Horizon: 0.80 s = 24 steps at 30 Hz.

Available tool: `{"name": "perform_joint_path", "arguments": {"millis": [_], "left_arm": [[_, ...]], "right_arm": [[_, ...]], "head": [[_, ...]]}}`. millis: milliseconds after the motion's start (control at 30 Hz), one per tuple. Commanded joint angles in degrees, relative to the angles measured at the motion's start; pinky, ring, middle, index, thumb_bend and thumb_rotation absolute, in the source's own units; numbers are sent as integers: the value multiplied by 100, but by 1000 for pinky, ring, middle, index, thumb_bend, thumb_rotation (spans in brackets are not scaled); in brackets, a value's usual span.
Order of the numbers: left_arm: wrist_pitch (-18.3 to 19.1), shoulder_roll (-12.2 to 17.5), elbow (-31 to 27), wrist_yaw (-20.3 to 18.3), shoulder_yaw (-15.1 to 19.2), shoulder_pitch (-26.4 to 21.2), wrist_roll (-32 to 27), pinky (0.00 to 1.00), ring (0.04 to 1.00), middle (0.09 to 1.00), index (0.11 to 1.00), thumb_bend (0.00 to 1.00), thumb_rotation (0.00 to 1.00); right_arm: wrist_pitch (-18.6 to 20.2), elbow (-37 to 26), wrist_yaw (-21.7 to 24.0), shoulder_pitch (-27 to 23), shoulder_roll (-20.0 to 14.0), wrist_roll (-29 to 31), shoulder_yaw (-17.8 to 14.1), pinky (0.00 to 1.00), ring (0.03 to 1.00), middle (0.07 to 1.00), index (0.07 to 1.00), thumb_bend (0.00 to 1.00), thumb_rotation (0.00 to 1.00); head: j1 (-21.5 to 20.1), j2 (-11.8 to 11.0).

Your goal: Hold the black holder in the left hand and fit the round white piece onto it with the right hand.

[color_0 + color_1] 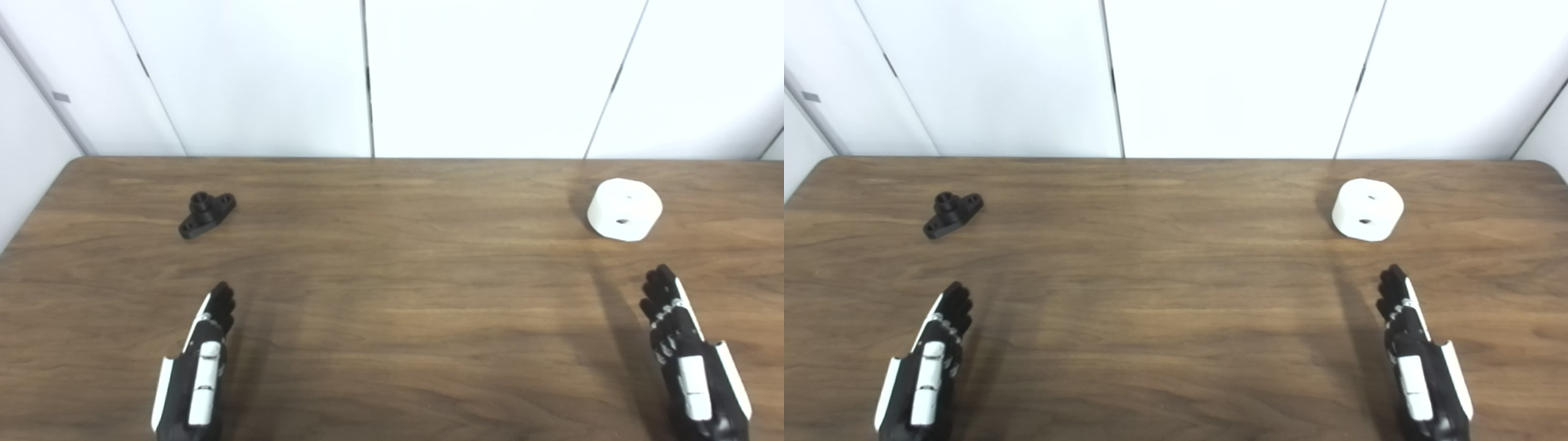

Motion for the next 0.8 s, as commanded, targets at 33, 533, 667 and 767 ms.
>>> {"name": "perform_joint_path", "arguments": {"millis": [33,533,667,767], "left_arm": [[-246,-419,-63,50,-122,150,152,1000,973,965,940,435,823],[-530,-694,310,466,-523,71,743,945,950,946,918,429,763],[-660,-685,458,553,-613,33,802,951,950,944,917,432,764],[-701,-681,527,603,-642,30,808,945,943,940,908,453,752]], "right_arm": [[-250,319,43,64,-141,-30,-99,1000,1000,992,1000,604,979],[-790,964,341,-133,-469,135,-140,1000,993,990,995,642,1000],[-1000,1218,400,-201,-457,197,-139,998,973,980,974,614,1000],[-1115,1399,460,-248,-439,283,-146,996,970,978,969,605,1000]], "head": [[302,-110],[1335,-564],[1425,-739],[1426,-832]]}}
